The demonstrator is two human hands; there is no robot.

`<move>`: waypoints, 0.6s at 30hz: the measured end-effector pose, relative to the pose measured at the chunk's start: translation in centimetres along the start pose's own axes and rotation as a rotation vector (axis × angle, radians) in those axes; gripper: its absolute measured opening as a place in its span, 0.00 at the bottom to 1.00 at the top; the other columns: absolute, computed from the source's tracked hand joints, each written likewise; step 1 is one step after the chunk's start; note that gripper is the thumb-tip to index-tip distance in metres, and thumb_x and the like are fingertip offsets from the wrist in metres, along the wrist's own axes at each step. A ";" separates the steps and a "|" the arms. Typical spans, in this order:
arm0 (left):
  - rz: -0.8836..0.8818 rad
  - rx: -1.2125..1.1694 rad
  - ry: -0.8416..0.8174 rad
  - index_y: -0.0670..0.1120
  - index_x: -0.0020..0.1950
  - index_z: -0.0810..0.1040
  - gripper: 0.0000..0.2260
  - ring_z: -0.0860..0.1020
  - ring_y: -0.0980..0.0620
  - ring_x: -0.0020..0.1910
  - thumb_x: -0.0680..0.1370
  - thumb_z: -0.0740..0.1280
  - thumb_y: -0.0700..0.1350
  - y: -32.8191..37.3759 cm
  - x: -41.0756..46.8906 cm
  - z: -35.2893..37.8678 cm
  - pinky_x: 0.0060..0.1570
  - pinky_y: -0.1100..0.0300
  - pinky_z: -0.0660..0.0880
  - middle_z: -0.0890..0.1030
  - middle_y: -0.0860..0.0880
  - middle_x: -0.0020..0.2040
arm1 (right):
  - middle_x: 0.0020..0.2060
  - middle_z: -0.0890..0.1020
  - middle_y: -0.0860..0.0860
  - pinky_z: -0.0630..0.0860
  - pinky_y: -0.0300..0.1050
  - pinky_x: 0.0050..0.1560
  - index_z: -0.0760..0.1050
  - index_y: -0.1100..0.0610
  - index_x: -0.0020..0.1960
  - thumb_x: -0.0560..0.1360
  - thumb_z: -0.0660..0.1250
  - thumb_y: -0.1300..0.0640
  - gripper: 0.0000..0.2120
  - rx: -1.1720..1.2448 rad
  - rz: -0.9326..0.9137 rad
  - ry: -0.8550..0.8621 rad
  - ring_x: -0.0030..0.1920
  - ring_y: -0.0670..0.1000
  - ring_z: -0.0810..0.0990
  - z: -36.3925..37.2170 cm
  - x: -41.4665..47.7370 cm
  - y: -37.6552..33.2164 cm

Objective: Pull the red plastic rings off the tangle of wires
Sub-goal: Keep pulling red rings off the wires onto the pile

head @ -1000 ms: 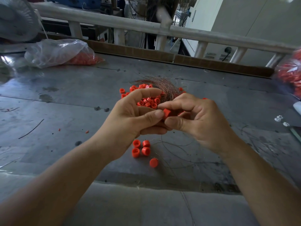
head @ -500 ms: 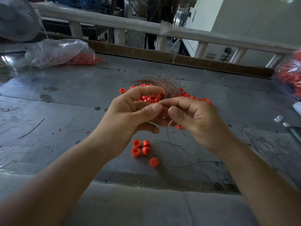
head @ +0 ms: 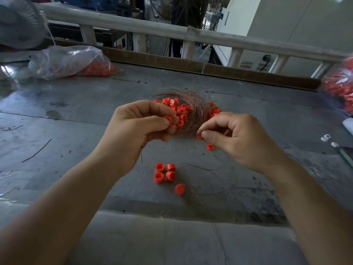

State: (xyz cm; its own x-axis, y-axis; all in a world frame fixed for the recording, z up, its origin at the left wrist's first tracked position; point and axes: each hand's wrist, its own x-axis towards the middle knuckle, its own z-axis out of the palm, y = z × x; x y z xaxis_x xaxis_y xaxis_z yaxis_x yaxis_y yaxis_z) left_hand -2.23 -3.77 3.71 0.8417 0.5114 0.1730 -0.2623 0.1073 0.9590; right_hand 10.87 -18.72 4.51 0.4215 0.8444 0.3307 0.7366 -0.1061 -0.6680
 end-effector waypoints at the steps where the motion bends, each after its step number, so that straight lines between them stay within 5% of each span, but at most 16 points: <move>1: -0.026 0.114 0.023 0.43 0.33 0.81 0.13 0.79 0.53 0.30 0.66 0.65 0.26 -0.1 0.0 -0.1 0.29 0.66 0.76 0.82 0.46 0.32 | 0.34 0.79 0.42 0.72 0.29 0.39 0.78 0.48 0.40 0.71 0.70 0.60 0.07 -0.084 -0.001 0.001 0.37 0.39 0.78 0.1 0.0 0.1; 6: -0.091 0.744 -0.009 0.51 0.33 0.80 0.14 0.80 0.54 0.35 0.68 0.70 0.31 -1.4 0.0 -0.2 0.40 0.59 0.78 0.82 0.49 0.34 | 0.37 0.77 0.41 0.70 0.29 0.42 0.81 0.55 0.44 0.71 0.70 0.59 0.03 -0.328 0.024 -0.138 0.40 0.41 0.76 0.7 0.0 1.0; 8: -0.111 0.830 -0.035 0.55 0.31 0.80 0.15 0.80 0.57 0.37 0.68 0.71 0.34 -1.7 0.1 -0.3 0.43 0.61 0.78 0.83 0.53 0.35 | 0.38 0.77 0.41 0.70 0.28 0.42 0.81 0.54 0.45 0.71 0.70 0.58 0.03 -0.351 0.045 -0.207 0.40 0.41 0.76 1.1 0.0 1.2; 13: -0.175 0.873 0.007 0.55 0.28 0.81 0.13 0.76 0.64 0.28 0.68 0.67 0.39 -2.2 0.6 -0.7 0.26 0.73 0.69 0.80 0.60 0.27 | 0.43 0.81 0.44 0.67 0.22 0.42 0.81 0.52 0.47 0.72 0.69 0.57 0.05 -0.390 0.038 -0.294 0.41 0.37 0.74 1.4 0.0 1.4; 16: -0.079 0.920 0.135 0.56 0.33 0.80 0.12 0.77 0.62 0.35 0.69 0.68 0.38 -2.6 1.1 -1.1 0.33 0.70 0.69 0.79 0.60 0.32 | 0.44 0.82 0.44 0.67 0.22 0.44 0.81 0.52 0.49 0.72 0.68 0.58 0.07 -0.385 0.037 -0.339 0.43 0.36 0.73 1.4 -0.1 1.3; 18: 0.010 1.044 0.211 0.53 0.44 0.81 0.11 0.76 0.56 0.41 0.69 0.68 0.38 -2.9 1.6 -1.5 0.38 0.66 0.67 0.78 0.59 0.38 | 0.45 0.82 0.44 0.68 0.27 0.47 0.81 0.52 0.50 0.72 0.68 0.59 0.08 -0.369 0.036 -0.371 0.44 0.37 0.73 1.5 -0.1 1.2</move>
State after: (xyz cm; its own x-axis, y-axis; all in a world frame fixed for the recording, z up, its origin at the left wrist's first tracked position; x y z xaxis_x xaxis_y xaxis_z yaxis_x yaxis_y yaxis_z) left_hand -0.89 -1.97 0.84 0.7165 0.6566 0.2357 0.3499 -0.6305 0.6929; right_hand 10.91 -18.18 2.71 0.2837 0.9589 0.0083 0.8906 -0.2603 -0.3730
